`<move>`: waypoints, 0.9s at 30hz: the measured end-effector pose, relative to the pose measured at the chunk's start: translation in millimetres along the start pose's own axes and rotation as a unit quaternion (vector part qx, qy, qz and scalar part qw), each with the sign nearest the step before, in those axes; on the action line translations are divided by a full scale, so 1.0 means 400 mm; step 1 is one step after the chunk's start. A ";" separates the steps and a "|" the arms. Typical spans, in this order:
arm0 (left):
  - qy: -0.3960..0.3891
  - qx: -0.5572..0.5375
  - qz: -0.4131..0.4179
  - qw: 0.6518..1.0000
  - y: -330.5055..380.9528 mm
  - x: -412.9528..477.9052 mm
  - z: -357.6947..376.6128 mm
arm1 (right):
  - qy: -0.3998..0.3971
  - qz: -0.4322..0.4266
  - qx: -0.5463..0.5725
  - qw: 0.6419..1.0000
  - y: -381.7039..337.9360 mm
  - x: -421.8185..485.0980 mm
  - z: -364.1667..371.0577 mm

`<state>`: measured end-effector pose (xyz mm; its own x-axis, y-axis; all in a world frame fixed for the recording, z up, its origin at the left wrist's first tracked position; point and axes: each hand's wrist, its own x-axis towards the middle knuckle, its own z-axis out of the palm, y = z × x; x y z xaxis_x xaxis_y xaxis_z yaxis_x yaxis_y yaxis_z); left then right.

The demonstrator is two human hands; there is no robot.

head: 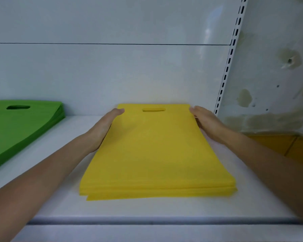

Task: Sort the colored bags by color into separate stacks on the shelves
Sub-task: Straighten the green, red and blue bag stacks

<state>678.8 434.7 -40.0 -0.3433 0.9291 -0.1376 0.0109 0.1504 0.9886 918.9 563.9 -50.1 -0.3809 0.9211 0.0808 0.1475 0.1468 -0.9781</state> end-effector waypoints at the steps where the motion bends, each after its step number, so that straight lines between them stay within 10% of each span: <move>1: 0.019 -0.008 -0.006 1.000 0.004 0.016 -0.002 | -0.010 -0.007 -0.026 1.000 0.011 0.011 0.007; 27: 0.026 0.004 0.015 1.000 -0.037 0.062 -0.021 | 0.025 0.004 -0.069 0.997 0.037 0.051 0.036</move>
<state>662.4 452.7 -57.7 -0.3909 0.9146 -0.1033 0.0302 0.1250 0.9917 900.1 579.5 -65.5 -0.3343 0.9385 0.0866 0.2755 0.1851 -0.9433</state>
